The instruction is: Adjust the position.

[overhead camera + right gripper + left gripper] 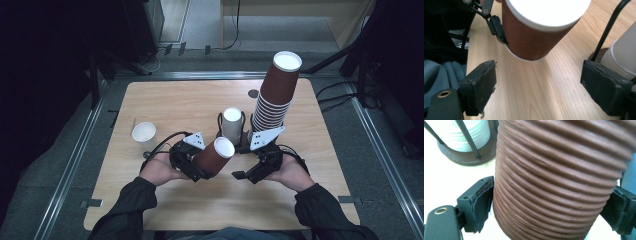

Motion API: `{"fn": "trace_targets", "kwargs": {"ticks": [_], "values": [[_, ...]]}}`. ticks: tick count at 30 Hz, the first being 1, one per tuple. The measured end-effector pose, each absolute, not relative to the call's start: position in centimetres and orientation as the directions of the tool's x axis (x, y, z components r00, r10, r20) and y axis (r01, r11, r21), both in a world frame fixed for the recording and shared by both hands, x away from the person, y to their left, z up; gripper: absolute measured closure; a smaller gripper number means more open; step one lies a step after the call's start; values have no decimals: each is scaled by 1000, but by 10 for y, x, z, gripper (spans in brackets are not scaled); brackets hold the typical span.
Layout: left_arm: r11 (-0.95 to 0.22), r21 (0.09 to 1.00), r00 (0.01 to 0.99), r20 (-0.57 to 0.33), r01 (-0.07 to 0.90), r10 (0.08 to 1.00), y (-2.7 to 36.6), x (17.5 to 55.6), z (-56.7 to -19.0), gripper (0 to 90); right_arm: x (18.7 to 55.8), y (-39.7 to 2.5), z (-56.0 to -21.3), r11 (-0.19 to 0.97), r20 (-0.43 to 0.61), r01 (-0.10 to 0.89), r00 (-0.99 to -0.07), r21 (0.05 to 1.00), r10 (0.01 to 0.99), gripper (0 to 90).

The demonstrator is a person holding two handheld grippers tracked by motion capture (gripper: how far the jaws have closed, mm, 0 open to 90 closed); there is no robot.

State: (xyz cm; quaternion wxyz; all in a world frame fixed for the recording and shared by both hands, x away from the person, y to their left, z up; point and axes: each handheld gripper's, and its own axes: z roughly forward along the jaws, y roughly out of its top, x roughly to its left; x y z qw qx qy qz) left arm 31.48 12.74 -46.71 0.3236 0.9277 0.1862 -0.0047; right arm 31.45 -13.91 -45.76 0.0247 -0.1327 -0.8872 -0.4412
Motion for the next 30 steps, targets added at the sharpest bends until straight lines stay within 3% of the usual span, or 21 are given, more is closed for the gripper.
{"fn": "trace_targets", "kwargs": {"ticks": [22,30], "values": [[-833,439,941,-155,338,300,104,320,-489,95,321,-143,-467,591,166,269,-961,760,223,138],[-855,424,954,-166,297,249,91,314,-494,92,320,-130,-469,615,160,229,-973,754,167,138]]}}
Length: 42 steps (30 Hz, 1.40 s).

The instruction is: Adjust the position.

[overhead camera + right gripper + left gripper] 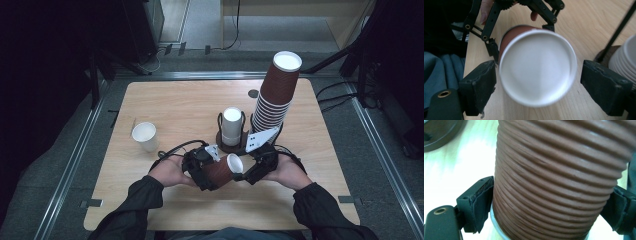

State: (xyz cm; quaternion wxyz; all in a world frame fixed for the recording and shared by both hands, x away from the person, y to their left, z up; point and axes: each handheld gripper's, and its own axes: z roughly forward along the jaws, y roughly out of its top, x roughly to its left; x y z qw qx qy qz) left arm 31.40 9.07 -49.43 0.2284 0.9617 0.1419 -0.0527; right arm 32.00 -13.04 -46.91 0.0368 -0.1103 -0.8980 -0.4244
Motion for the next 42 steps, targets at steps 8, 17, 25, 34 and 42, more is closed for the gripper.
{"fn": "trace_targets", "kwargs": {"ticks": [8,17,25,34,42], "values": [[-864,426,962,-164,268,217,85,311,-495,90,315,-109,-473,699,125,155,-988,698,94,199],[-826,496,963,-152,269,223,91,309,-489,48,315,-115,-468,676,142,164,-986,718,88,216],[-777,557,955,-146,294,256,100,311,-482,0,318,-124,-464,657,140,182,-983,732,116,217],[-712,626,945,-156,320,288,115,313,-473,0,320,-138,-456,597,134,198,-979,777,151,216],[-638,701,943,-171,319,285,124,311,-469,0,322,-150,-449,526,141,220,-972,822,186,217]]}}
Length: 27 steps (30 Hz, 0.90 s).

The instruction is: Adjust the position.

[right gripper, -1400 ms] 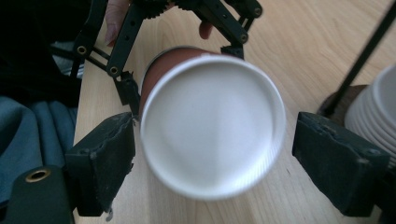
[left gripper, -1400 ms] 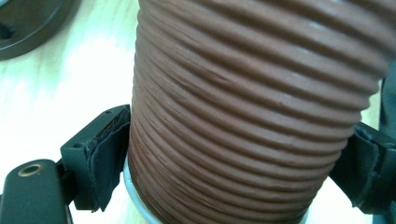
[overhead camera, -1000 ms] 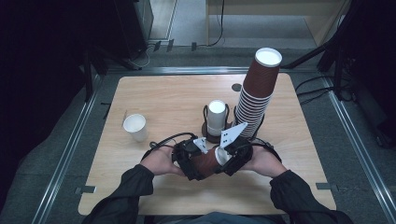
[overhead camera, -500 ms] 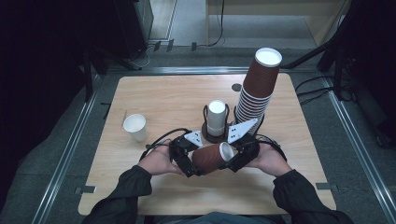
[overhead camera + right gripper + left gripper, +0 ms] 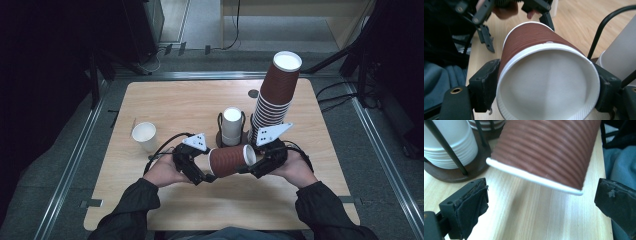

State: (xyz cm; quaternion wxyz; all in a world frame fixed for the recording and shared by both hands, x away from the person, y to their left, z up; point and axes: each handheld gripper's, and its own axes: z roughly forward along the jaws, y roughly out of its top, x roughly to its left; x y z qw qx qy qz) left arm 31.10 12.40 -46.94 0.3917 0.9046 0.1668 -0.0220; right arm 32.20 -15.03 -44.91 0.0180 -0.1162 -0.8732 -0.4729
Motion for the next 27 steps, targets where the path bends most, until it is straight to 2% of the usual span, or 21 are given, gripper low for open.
{"fn": "trace_targets", "kwargs": {"ticks": [11,21,27], "values": [[-554,761,937,-215,337,275,125,311,-474,0,320,-149,-439,413,181,241,-967,878,180,217],[-472,819,940,-234,328,247,122,308,-468,0,317,-139,-441,367,231,265,-964,892,134,217],[-488,813,944,-222,317,243,124,308,-466,59,317,-138,-443,374,230,261,-965,890,127,221]]}}
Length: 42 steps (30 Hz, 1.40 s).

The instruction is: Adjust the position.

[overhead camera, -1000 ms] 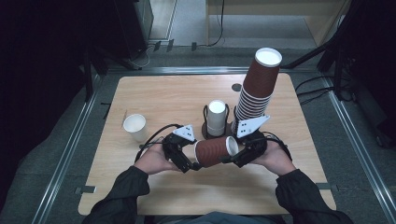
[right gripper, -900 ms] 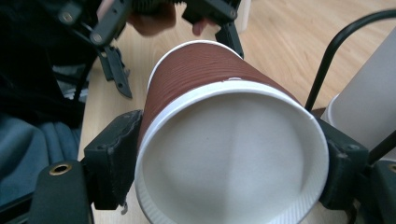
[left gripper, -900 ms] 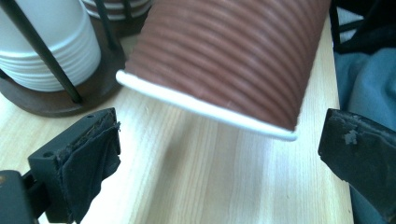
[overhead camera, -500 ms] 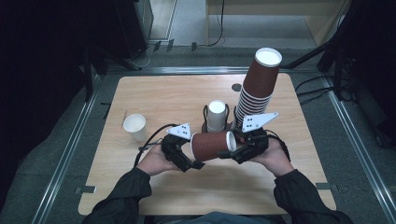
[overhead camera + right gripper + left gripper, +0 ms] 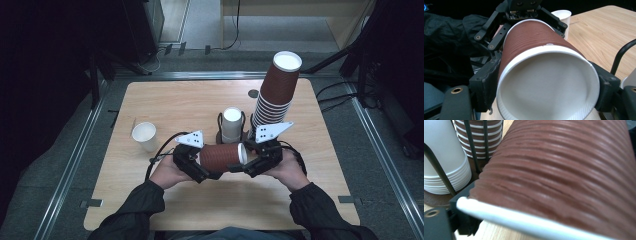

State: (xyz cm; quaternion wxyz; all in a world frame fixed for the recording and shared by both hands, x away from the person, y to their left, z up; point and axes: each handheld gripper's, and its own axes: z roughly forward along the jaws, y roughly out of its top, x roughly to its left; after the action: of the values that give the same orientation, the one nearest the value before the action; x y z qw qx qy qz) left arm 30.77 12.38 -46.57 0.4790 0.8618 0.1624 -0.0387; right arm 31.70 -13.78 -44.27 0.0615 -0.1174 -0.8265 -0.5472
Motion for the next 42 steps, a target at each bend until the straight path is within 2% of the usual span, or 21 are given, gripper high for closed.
{"fn": "trace_targets", "kwargs": {"ticks": [7,10,15,24,31,42], "values": [[-516,796,946,-225,316,232,124,309,-463,72,316,-138,-443,387,243,273,-962,881,124,216],[-537,773,939,-244,339,243,129,311,-461,72,317,-140,-442,395,239,268,-963,879,122,142],[-548,769,939,-211,331,271,138,310,-455,71,317,-145,-441,437,211,256,-966,862,149,139],[-648,687,937,-149,329,317,137,310,-452,71,315,-143,-449,545,135,212,-975,811,178,139],[-711,610,930,-135,349,340,131,312,-457,71,315,-142,-452,572,119,206,-975,794,187,139],[-790,515,941,-123,333,316,111,312,-469,71,314,-131,-462,631,97,181,-981,754,165,139]]}}
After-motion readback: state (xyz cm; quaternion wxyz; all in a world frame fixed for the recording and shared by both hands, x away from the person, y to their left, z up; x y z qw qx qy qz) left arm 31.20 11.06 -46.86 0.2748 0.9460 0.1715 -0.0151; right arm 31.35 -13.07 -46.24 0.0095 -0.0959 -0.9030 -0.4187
